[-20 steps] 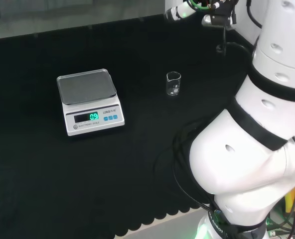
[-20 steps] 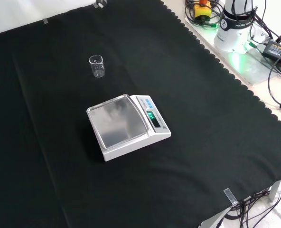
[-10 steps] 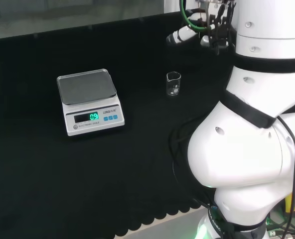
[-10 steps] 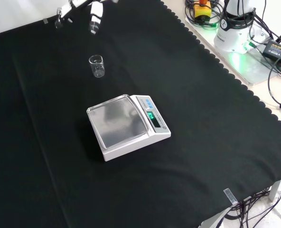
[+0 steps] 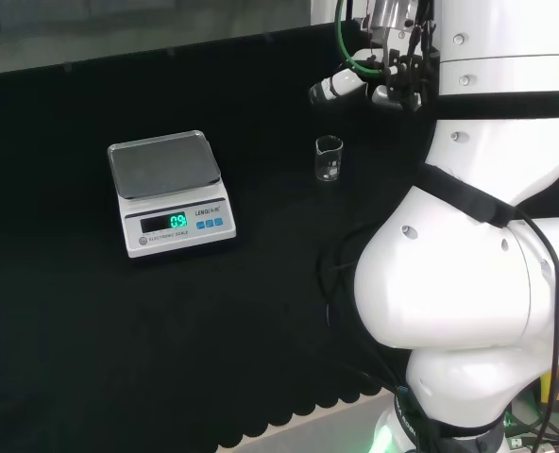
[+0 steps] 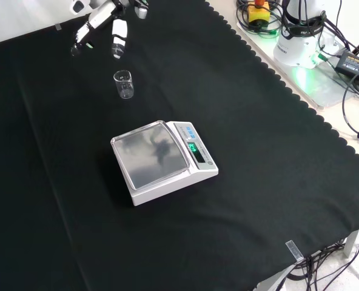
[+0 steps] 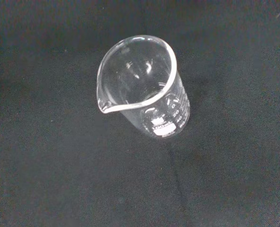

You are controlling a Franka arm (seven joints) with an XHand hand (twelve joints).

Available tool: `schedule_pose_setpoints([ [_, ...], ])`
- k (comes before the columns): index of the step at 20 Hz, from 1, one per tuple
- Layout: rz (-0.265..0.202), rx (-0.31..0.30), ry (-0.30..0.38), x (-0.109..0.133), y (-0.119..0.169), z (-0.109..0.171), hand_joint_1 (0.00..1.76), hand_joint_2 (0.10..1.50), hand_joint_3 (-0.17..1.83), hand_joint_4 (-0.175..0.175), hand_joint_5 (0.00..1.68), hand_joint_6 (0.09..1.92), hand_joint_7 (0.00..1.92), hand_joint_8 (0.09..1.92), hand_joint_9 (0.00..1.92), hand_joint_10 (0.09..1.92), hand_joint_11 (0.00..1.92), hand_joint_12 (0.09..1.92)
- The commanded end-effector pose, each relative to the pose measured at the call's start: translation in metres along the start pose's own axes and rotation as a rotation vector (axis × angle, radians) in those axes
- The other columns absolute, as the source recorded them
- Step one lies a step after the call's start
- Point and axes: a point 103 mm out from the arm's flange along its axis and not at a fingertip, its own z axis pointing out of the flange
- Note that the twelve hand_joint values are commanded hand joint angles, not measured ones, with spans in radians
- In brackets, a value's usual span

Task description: Pick up the beaker.

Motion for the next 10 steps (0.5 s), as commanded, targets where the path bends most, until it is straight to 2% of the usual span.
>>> schedule_pose_setpoints([
  [1,-0.006,0.115,-0.012,0.003,-0.001,0.014,0.39,0.72,0.06,-0.085,0.16,0.09,0.0,0.59,0.0,0.77,0.11,1.55],
  [5,0.009,0.177,-0.035,0.003,-0.001,0.02,0.39,0.71,0.04,-0.085,0.15,0.09,0.0,0.54,0.0,0.74,0.09,1.55],
  [10,-0.001,0.212,-0.045,0.005,-0.005,0.028,0.4,0.7,0.04,-0.083,0.14,0.09,0.0,0.51,0.0,0.71,0.08,1.55],
])
